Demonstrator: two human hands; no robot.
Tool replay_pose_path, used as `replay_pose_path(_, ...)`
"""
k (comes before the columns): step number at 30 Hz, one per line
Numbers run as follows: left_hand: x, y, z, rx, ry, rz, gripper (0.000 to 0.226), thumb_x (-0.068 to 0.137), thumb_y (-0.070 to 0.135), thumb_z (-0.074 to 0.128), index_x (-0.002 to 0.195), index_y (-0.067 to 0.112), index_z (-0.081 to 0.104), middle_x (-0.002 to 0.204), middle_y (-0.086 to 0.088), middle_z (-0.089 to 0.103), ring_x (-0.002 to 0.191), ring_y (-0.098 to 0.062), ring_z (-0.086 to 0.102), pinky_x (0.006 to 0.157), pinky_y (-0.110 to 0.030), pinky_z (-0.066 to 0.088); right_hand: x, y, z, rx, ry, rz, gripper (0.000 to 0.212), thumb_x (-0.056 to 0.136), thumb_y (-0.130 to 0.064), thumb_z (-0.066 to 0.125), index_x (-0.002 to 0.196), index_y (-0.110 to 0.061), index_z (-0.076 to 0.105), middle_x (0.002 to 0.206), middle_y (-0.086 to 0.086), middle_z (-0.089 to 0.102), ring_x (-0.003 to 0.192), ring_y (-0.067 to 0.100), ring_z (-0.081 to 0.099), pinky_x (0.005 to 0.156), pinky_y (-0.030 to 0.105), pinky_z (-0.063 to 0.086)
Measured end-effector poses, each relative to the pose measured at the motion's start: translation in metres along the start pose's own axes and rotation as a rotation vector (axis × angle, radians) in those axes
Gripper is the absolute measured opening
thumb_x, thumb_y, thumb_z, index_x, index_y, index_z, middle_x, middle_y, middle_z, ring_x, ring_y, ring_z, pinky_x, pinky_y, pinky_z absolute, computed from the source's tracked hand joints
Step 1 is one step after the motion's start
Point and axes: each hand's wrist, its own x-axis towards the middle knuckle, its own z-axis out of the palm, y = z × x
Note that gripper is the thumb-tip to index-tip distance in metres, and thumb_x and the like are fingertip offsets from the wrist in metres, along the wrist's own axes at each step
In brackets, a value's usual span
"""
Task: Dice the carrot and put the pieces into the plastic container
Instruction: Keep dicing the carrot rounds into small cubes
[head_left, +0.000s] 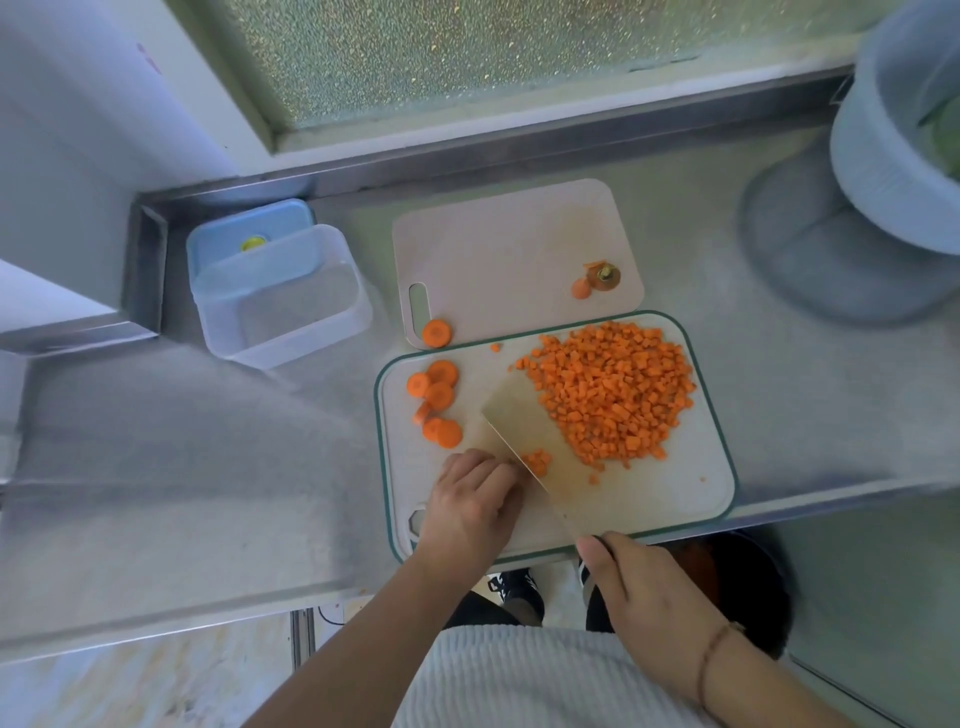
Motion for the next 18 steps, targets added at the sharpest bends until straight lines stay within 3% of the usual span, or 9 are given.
replay_pose_path(6,0.001,0.001,-0.002,-0.033,0.045,-0.032,0.017,0.079,-0.002,0.07,0.07,0.008,0.06,0.066,-0.001,0.059,0.072,-0.019,0.054,0.067,-0.031,0.046,-0.014,0.005,-0.005,0.018,-0.045,0.033,0.098,0.068,-0.09,-0.003,0.096,-0.022,0.062,0.086,0.0,0.07,0.082,0.011,0.063,0.079,0.032,0.049)
replay_pose_path(8,0.0,0.001,-0.001,-0.024,0.052,-0.008,0.02,0.085,0.001,0.067,0.069,0.008,0.059,0.065,-0.001,0.058,0.07,-0.02,0.054,0.065,-0.03,0.044,-0.012,0.006,-0.001,-0.004,-0.052,0.052,0.097,0.065,-0.092,-0.007,0.091,-0.025,0.059,0.08,0.0,0.068,0.076,0.011,0.062,0.075,0.031,0.049)
replay_pose_path(12,-0.002,-0.001,-0.002,-0.022,0.049,0.013,0.017,0.085,-0.002,0.065,0.074,0.009,0.059,0.068,-0.003,0.062,0.07,-0.022,0.057,0.065,-0.032,0.046,-0.002,-0.005,0.003,-0.016,-0.015,0.039,0.09,0.065,-0.091,-0.009,0.083,-0.029,0.053,0.069,-0.001,0.062,0.068,0.012,0.059,0.067,0.031,0.048)
replay_pose_path(15,-0.002,-0.003,-0.007,-0.056,0.066,-0.008,0.03,0.075,-0.011,0.067,0.082,0.016,0.055,0.069,-0.001,0.062,0.071,-0.02,0.056,0.069,-0.029,0.045,-0.002,-0.012,-0.002,0.071,0.026,0.056,0.082,0.074,-0.088,0.006,0.082,-0.025,0.058,0.075,0.002,0.065,0.074,0.013,0.06,0.075,0.035,0.049)
replay_pose_path(18,0.004,-0.007,-0.022,-0.089,0.16,-0.073,0.033,0.078,-0.008,0.067,0.085,0.02,0.05,0.075,0.003,0.062,0.073,-0.018,0.054,0.068,-0.033,0.045,-0.008,-0.019,-0.01,0.111,-0.036,0.123,0.05,0.092,-0.056,0.027,0.08,-0.018,0.057,0.066,0.011,0.06,0.063,0.022,0.056,0.077,0.035,0.05)
